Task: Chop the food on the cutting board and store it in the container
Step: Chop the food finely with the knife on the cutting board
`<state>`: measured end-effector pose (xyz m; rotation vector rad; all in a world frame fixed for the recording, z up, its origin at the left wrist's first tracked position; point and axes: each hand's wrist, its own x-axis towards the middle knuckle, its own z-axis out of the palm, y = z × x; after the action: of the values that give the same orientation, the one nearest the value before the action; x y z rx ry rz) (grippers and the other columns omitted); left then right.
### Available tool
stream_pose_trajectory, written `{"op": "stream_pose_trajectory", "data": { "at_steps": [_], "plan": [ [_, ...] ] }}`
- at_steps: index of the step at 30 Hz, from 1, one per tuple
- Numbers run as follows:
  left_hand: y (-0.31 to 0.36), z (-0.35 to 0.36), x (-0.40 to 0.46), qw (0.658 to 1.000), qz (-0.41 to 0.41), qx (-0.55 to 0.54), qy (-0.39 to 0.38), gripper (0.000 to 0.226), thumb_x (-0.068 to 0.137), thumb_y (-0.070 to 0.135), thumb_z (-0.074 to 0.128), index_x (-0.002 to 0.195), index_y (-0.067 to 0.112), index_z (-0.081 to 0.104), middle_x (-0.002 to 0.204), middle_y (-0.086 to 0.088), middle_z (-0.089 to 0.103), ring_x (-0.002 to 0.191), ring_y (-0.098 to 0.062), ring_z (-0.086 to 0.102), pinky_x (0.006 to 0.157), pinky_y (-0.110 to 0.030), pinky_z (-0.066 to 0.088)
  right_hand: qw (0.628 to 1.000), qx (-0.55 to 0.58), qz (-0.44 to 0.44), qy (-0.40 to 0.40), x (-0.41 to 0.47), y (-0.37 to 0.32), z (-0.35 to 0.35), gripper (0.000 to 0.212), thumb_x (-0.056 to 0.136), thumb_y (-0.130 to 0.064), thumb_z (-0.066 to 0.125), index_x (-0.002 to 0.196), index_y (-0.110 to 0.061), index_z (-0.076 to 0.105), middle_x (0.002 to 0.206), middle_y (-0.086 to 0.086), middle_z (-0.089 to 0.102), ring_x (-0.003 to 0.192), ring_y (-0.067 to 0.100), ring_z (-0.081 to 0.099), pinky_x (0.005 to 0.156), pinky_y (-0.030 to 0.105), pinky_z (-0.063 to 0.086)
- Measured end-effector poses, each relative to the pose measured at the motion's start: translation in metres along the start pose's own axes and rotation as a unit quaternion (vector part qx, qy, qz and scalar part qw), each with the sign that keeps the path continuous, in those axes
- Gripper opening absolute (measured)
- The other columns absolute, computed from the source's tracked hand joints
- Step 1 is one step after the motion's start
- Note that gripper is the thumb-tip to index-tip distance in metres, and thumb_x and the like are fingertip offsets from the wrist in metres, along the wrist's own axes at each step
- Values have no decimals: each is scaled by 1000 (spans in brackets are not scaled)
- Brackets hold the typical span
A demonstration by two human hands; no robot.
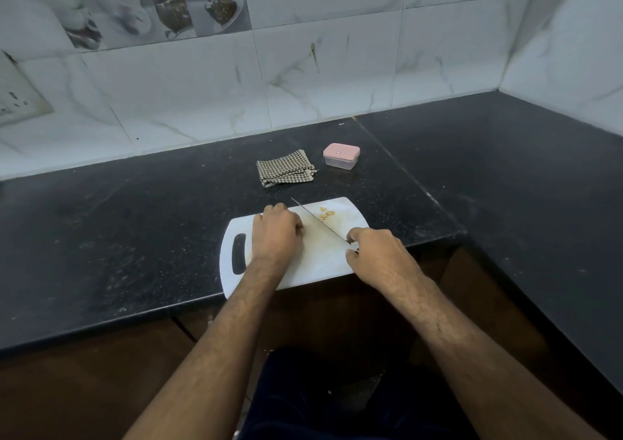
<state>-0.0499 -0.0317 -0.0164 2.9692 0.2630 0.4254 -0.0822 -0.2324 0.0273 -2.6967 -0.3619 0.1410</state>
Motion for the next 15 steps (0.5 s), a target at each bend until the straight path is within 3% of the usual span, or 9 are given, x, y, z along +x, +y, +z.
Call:
{"op": "stream_pose_trajectory", "data": {
  "at_steps": [2, 6, 9, 12, 15],
  "plan": [
    [2, 1, 3, 1000, 8, -5, -1, 17, 100, 26, 60, 106, 25, 76, 114, 0, 63, 110, -22, 52, 94, -37, 39, 1000, 20, 5, 5, 0, 4, -1, 33, 100, -28, 54, 132, -25, 59, 115, 5, 66, 93, 20, 62, 74, 32, 52],
    [5, -1, 21, 991, -31, -133, 8, 12, 95, 25, 66, 91, 29, 77, 93, 11, 68, 100, -17, 61, 97, -43, 44, 999, 45, 3, 26, 1, 8, -8, 31, 100, -27, 54, 129, -23, 60, 112, 5, 67, 87, 19, 66, 73, 34, 57],
    [19, 1, 37, 978, -57, -200, -9, 9, 93, 32, 72, 85, 31, 75, 79, 19, 66, 88, -10, 63, 100, -47, 48, 998, 54, 10, 35, 2, 20, -15, 30, 100, -25, 54, 129, -21, 60, 108, 2, 67, 88, 16, 64, 70, 29, 50],
    [29, 6, 45, 971, -76, -226, -35, 16, 92, 39, 74, 80, 30, 71, 73, 20, 64, 86, -8, 62, 100, -46, 48, 998, 54, 19, 31, 3, 32, -19, 26, 100, -24, 53, 124, -19, 62, 103, 0, 67, 84, 14, 63, 68, 27, 49],
    [26, 11, 44, 973, -77, -214, -38, 15, 97, 34, 68, 83, 29, 70, 75, 20, 61, 85, -10, 59, 102, -49, 47, 998, 48, 25, 21, 4, 37, -18, 22, 101, -24, 53, 120, -18, 62, 96, -3, 63, 82, 12, 63, 68, 27, 50]
  ]
}}
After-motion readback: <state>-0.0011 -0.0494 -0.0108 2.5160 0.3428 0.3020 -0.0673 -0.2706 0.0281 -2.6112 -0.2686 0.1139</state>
